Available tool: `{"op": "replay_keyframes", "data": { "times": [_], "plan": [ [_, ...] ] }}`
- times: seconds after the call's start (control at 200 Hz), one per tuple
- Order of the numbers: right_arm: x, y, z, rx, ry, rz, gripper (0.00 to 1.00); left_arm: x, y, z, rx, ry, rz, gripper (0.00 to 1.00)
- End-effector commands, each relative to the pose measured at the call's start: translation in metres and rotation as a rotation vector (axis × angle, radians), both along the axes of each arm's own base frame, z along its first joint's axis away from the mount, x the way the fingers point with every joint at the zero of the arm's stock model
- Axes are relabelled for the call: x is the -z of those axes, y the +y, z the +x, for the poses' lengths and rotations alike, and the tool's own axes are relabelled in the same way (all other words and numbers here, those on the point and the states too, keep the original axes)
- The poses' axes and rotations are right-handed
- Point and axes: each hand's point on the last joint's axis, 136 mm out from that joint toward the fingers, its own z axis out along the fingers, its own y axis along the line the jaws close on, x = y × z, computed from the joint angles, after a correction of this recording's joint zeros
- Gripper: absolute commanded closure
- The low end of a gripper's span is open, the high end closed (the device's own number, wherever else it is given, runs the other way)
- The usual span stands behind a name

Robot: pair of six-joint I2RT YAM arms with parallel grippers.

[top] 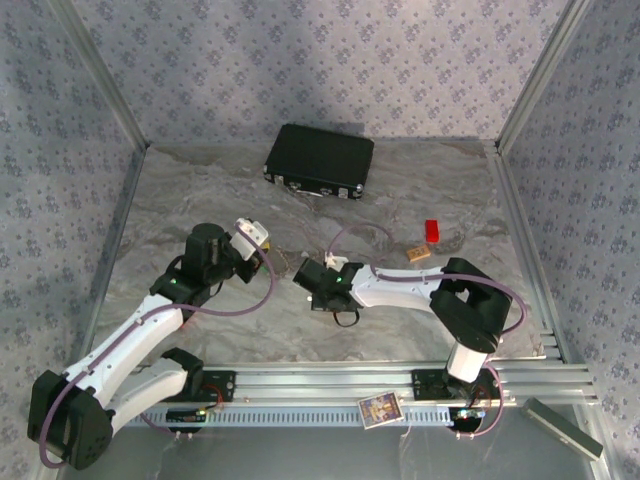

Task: Put the keys on the keyring

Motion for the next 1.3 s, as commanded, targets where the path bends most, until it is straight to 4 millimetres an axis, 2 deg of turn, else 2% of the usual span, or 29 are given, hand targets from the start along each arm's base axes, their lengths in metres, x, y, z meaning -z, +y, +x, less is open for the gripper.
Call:
{"op": "replay_keyframes", "data": {
  "times": [0.0, 0.26, 0.425, 0.615, 0.954, 1.294],
  "plan": [
    [-0.010, -0.004, 0.002, -0.026, -0.033, -0.044, 1.00, -0.016, -0.006, -0.002, 0.035, -0.042, -0.022, 1.00],
    [-0.002, 0.014, 0.000, -0.111, 0.007, -0.031, 1.00, -0.015, -0.006, -0.002, 0.036, -0.043, -0.019, 1.00],
    [0.003, 0.017, -0.001, -0.112, 0.023, -0.021, 0.85, -0.016, -0.005, -0.002, 0.034, -0.044, -0.016, 1.00],
    [0.007, 0.015, -0.003, -0.109, 0.032, -0.035, 0.79, -0.015, -0.005, -0.002, 0.036, -0.043, -0.015, 1.00],
    [0.004, 0.012, -0.001, -0.107, 0.019, -0.056, 0.85, -0.016, -0.006, -0.003, 0.039, -0.046, -0.014, 1.00],
    [0.002, 0.011, -0.002, -0.107, 0.011, -0.069, 0.97, -0.016, -0.006, -0.003, 0.039, -0.048, -0.014, 1.00]
  ]
}}
